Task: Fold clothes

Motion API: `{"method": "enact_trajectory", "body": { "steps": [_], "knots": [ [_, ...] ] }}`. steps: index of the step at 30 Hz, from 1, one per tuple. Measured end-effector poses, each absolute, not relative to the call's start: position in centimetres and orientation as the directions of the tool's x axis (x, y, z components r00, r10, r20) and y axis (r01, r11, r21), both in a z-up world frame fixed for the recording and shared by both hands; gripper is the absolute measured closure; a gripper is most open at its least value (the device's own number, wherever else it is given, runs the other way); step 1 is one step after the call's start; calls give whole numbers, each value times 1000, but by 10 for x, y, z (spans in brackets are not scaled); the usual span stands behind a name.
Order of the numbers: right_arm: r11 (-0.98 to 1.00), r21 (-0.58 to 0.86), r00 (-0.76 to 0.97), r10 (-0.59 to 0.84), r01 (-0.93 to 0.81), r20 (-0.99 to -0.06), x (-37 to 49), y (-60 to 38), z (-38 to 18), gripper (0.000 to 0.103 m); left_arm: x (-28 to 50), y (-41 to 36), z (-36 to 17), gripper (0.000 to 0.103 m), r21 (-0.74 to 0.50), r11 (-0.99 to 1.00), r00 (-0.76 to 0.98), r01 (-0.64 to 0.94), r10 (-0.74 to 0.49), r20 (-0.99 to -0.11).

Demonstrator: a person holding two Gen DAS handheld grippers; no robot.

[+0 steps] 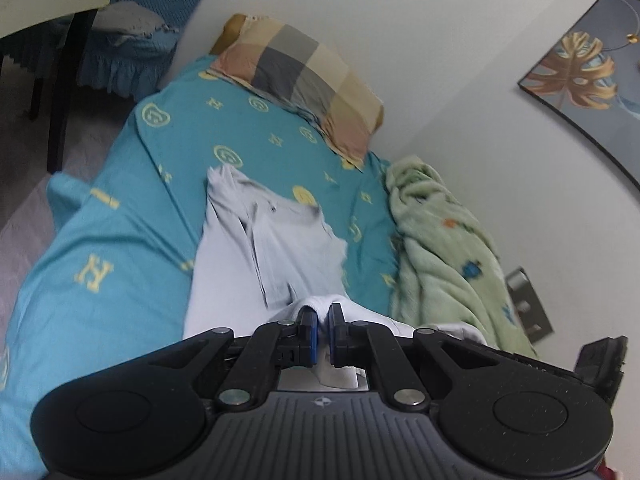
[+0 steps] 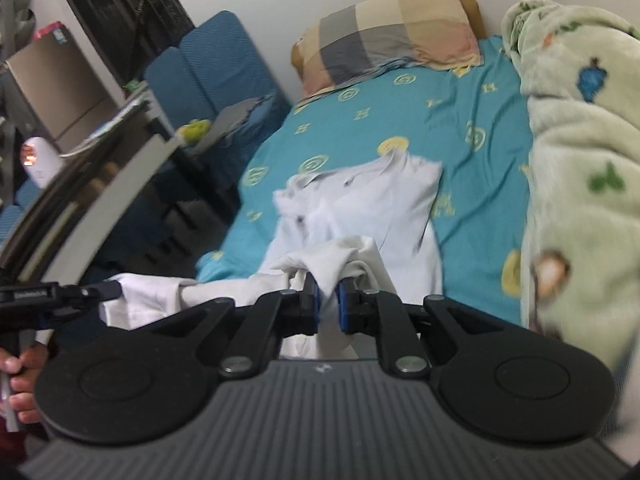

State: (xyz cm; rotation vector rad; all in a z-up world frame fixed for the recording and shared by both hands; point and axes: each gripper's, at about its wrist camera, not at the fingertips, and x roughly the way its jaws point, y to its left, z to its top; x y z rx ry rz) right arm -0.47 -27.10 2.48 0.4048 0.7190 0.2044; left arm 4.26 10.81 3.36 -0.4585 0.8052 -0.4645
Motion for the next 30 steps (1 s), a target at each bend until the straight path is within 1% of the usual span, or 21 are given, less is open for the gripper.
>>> {"method": "enact_trajectory", "body": {
  "steps": [7, 12, 16, 19, 24, 25, 27, 28, 29, 30],
  "knots": [
    [910, 414, 725, 269, 24, -634, 84, -278, -42, 90, 146, 69, -28, 97, -479, 864, 623, 157, -463, -630],
    [902, 429, 706, 271, 52, -655, 125, -285, -87, 90, 192, 50, -70, 97, -397, 903, 615, 161, -407, -676],
    [899, 434, 691, 277, 59, -667, 148, -288, -112, 90, 217, 44, -101, 96, -364, 921, 577, 139, -374, -726],
    [900, 432, 674, 285, 57, -682, 159, -288, -124, 88, 229, 46, -120, 96, -362, 926, 548, 108, -359, -755],
    [883, 463, 660, 303, 76, -688, 163, -293, -128, 87, 235, 46, -131, 96, -351, 931, 538, 105, -350, -767],
    [882, 465, 659, 304, 79, -688, 162, -293, -127, 87, 234, 46, -130, 94, -350, 930, 536, 108, -351, -768],
    [879, 470, 659, 305, 83, -687, 160, -292, -122, 85, 229, 45, -125, 83, -352, 929, 531, 116, -358, -768],
    [876, 476, 664, 308, 83, -682, 157, -292, -119, 80, 226, 45, -121, 81, -362, 925, 532, 116, -366, -764],
    [868, 490, 669, 315, 83, -673, 152, -292, -116, 75, 222, 46, -118, 75, -373, 921, 534, 115, -374, -758],
    [857, 508, 675, 326, 83, -661, 147, -292, -113, 62, 216, 47, -113, 68, -381, 918, 539, 113, -379, -753]
  ]
}}
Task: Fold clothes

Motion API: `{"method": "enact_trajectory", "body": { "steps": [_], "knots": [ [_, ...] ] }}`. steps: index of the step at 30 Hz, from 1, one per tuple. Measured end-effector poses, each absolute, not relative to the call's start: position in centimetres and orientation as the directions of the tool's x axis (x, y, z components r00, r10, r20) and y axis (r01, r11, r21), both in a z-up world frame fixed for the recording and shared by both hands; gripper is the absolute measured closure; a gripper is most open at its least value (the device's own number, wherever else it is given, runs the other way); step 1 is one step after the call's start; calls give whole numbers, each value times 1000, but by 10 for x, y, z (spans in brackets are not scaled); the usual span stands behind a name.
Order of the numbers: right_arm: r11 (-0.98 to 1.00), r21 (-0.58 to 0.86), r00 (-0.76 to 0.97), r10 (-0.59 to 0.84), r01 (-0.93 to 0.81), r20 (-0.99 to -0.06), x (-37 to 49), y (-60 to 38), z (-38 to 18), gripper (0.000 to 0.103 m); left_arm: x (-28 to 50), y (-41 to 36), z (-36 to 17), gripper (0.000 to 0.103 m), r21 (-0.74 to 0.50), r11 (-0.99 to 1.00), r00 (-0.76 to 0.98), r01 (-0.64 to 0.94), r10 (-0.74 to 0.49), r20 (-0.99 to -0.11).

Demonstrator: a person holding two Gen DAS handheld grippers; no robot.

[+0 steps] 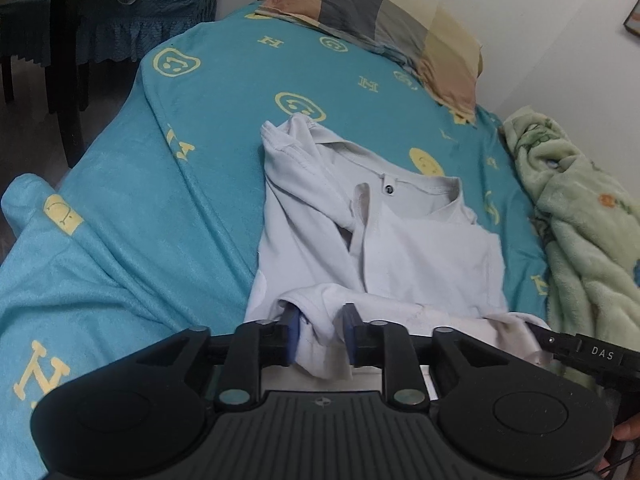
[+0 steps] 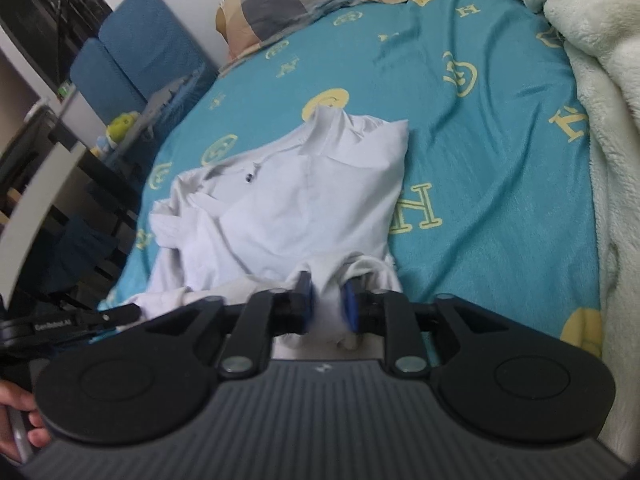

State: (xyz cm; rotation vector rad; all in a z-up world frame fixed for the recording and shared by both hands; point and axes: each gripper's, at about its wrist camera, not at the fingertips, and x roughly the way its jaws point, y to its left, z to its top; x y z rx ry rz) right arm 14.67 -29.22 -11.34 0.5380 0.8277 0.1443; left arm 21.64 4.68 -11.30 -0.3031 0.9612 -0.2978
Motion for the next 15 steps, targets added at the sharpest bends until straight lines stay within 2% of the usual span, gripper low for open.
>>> {"method": "enact_trajectory", "body": {
  "steps": [1, 3, 4, 6, 7, 12, 15],
  "knots": [
    [846, 526, 681, 337, 83, -650, 141, -292, -111, 44, 210, 47, -108, 65, -387, 915, 544, 111, -382, -747],
    [838, 540, 694, 343, 79, -633, 127, -290, -105, 27, 197, 48, -98, 57, -392, 913, 555, 116, -387, -737],
    [840, 538, 698, 342, 74, -630, 120, -288, -101, 26, 189, 49, -93, 55, -395, 911, 558, 117, -390, -733],
    [846, 529, 699, 337, 69, -631, 106, -285, -94, 27, 173, 51, -83, 43, -406, 907, 558, 117, -397, -728],
    [842, 535, 700, 338, 75, -630, 98, -284, -90, 27, 164, 54, -78, 41, -420, 901, 555, 110, -406, -726],
    [778, 611, 701, 356, 144, -618, 53, -285, -78, 26, 114, 71, -70, 22, -554, 831, 519, 35, -489, -701],
    [703, 680, 685, 393, 207, -614, 26, -287, -81, 26, 91, 84, -88, 22, -688, 721, 451, -80, -589, -670]
  ]
}}
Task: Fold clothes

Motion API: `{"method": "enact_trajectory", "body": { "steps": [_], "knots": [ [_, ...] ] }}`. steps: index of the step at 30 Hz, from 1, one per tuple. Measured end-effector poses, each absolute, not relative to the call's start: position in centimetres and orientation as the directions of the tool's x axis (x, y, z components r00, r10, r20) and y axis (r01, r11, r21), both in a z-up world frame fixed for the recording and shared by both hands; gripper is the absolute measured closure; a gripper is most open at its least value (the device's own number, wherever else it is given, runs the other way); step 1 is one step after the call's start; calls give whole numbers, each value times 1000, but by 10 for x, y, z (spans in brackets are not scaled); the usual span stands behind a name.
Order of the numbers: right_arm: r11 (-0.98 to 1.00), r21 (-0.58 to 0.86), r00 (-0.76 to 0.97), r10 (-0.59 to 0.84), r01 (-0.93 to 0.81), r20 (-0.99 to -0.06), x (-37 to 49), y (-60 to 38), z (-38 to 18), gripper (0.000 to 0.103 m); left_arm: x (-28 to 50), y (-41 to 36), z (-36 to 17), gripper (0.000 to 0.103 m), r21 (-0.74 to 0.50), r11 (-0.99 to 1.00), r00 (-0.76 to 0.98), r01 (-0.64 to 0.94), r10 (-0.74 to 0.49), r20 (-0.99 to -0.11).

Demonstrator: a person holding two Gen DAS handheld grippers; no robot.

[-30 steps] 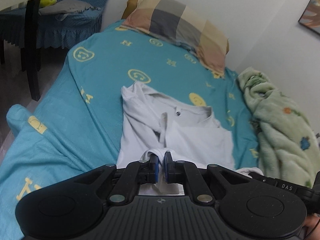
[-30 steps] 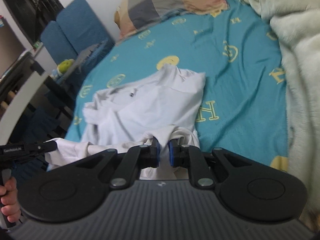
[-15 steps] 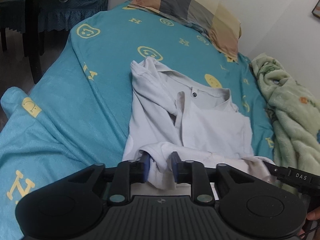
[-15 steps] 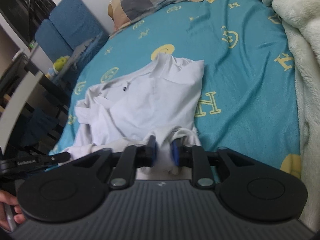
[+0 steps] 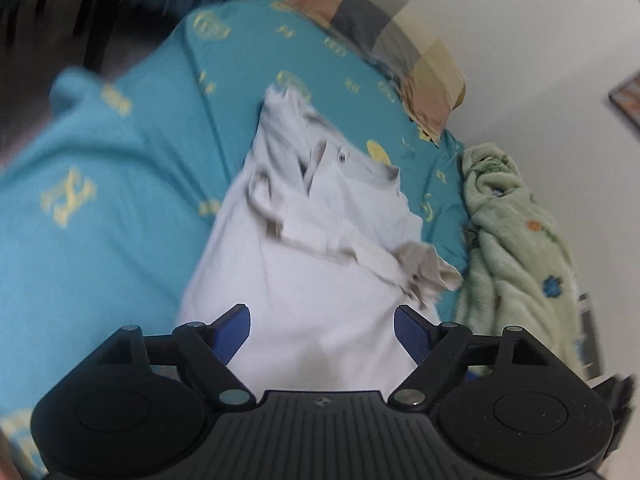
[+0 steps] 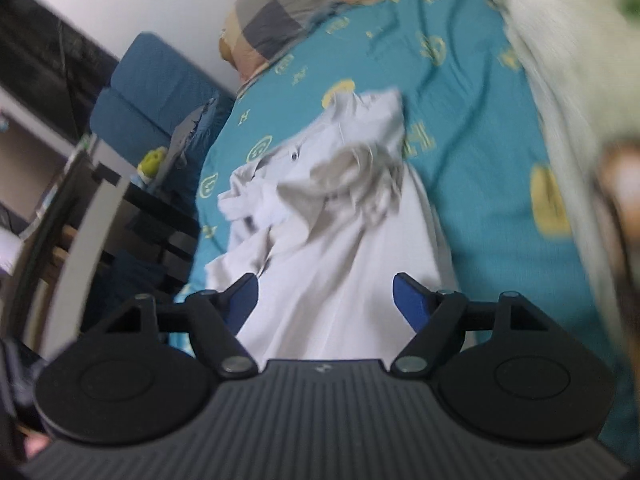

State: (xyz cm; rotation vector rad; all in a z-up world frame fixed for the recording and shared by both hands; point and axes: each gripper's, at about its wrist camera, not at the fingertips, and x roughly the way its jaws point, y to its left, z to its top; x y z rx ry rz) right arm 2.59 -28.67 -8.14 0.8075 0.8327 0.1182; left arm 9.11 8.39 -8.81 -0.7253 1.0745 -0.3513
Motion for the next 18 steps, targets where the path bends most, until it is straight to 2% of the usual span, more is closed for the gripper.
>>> {"method": "enact_trajectory", "body": {
  "steps": [4, 8, 14, 15, 17, 18],
  "knots": [
    [546, 771, 644, 467, 329, -606, 0, -290, -103, 26, 71, 100, -117, 22, -785, 560, 392, -266, -681, -619],
    [406, 795, 592, 530, 452, -607, -11, -289, -137, 26, 68, 104, -132, 22, -781, 522, 389, -343, -678, -624],
    [352, 778, 640, 442, 521, -628, -2, -298, -153, 27, 84, 110, -171, 22, -733, 488, 364, -474, -650, -668],
    [351, 774, 649, 422, 526, -633, -1, -299, -154, 36, 86, 111, -178, 22, -729, 471, 363, -496, -650, -667],
    [360, 761, 655, 387, 540, -649, 1, -301, -155, 59, 89, 115, -182, 25, -741, 433, 394, -514, -649, -652],
    [367, 756, 659, 373, 542, -654, 2, -302, -154, 76, 89, 117, -180, 29, -744, 430, 411, -512, -638, -652]
  ]
}}
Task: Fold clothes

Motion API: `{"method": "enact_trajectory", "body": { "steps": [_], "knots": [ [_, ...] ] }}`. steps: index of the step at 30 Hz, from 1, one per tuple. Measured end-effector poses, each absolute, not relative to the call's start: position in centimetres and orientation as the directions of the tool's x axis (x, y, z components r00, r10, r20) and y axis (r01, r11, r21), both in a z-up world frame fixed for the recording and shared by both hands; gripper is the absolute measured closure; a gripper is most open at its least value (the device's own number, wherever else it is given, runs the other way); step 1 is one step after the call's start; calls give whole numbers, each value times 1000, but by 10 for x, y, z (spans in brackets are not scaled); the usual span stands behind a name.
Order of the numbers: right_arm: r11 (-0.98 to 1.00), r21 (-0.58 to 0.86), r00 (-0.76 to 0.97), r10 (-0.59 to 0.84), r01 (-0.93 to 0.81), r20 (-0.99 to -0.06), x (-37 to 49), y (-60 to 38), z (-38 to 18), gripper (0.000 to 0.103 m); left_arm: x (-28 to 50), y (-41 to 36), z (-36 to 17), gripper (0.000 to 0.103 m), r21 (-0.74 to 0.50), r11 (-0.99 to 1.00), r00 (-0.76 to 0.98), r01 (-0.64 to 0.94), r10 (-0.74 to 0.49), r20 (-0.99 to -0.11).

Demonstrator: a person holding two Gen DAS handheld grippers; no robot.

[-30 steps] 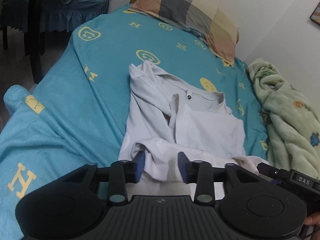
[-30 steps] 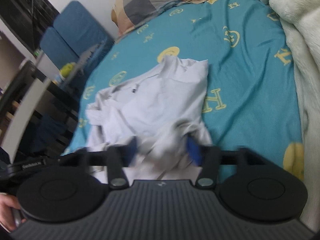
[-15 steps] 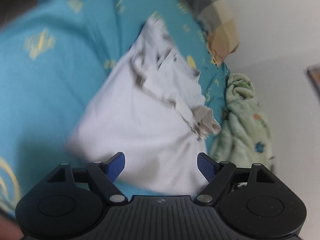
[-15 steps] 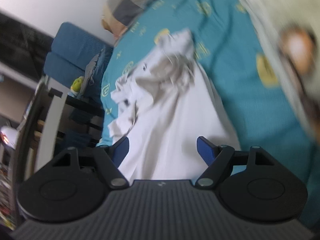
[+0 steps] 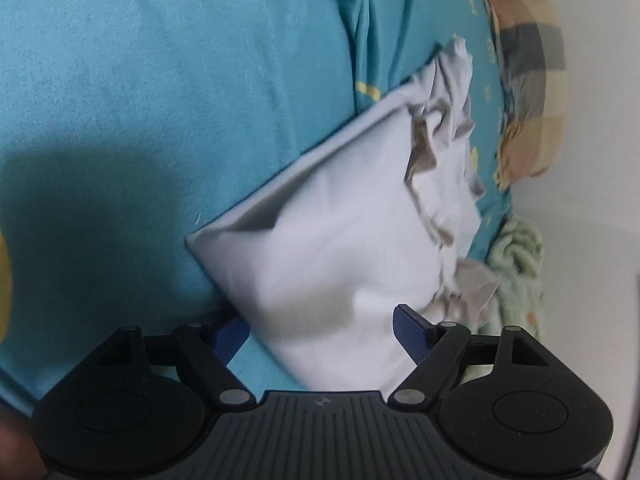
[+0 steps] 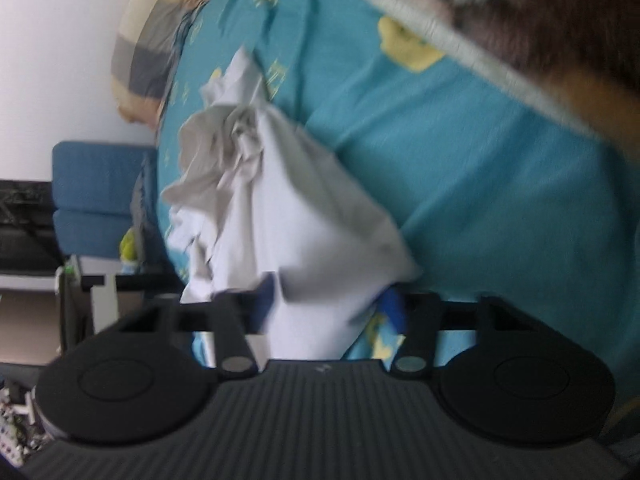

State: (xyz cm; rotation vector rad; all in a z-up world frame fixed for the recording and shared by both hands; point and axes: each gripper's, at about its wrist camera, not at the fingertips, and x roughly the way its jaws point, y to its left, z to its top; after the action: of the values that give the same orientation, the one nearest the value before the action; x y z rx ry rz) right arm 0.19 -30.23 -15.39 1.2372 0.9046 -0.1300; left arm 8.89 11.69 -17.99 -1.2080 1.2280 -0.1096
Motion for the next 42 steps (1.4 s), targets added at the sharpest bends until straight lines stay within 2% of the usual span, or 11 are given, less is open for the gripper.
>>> {"method": "enact_trajectory", "body": {
  "steps": [1, 3, 4, 5, 6, 16, 22, 27, 33, 42],
  "knots": [
    [374, 757, 665, 366, 535, -651, 2, -303, -153, 83, 89, 119, -178, 34, -746, 427, 428, -510, -626, -651],
    [396, 761, 679, 353, 514, -643, 1, -302, -149, 89, 88, 122, -176, 59, -746, 417, 446, -520, -612, -653],
    [410, 761, 686, 347, 502, -639, 1, -302, -147, 91, 88, 124, -176, 68, -745, 411, 453, -525, -606, -654],
    [425, 761, 693, 341, 489, -635, 2, -302, -144, 92, 87, 126, -175, 87, -744, 405, 461, -531, -600, -655],
    [439, 762, 702, 333, 475, -629, 2, -301, -141, 93, 87, 128, -174, 93, -744, 399, 468, -536, -593, -655],
    [457, 817, 795, 315, 352, -518, -8, -309, -92, 94, 73, 138, -117, 97, -850, 362, 579, -382, -623, -526],
    [460, 842, 839, 308, 280, -448, -40, -302, -48, 94, 32, 147, -68, 98, -875, 367, 614, -315, -625, -483],
    [424, 860, 844, 314, 285, -435, -90, -302, -37, 94, -21, 156, -46, 97, -878, 370, 614, -304, -628, -478],
    [376, 865, 840, 299, 332, -452, -141, -300, -48, 94, -69, 158, -36, 97, -857, 398, 588, -327, -624, -514],
    [369, 862, 842, 282, 349, -461, -118, -310, -41, 94, -44, 140, -25, 97, -850, 418, 600, -319, -605, -523]
  ]
}}
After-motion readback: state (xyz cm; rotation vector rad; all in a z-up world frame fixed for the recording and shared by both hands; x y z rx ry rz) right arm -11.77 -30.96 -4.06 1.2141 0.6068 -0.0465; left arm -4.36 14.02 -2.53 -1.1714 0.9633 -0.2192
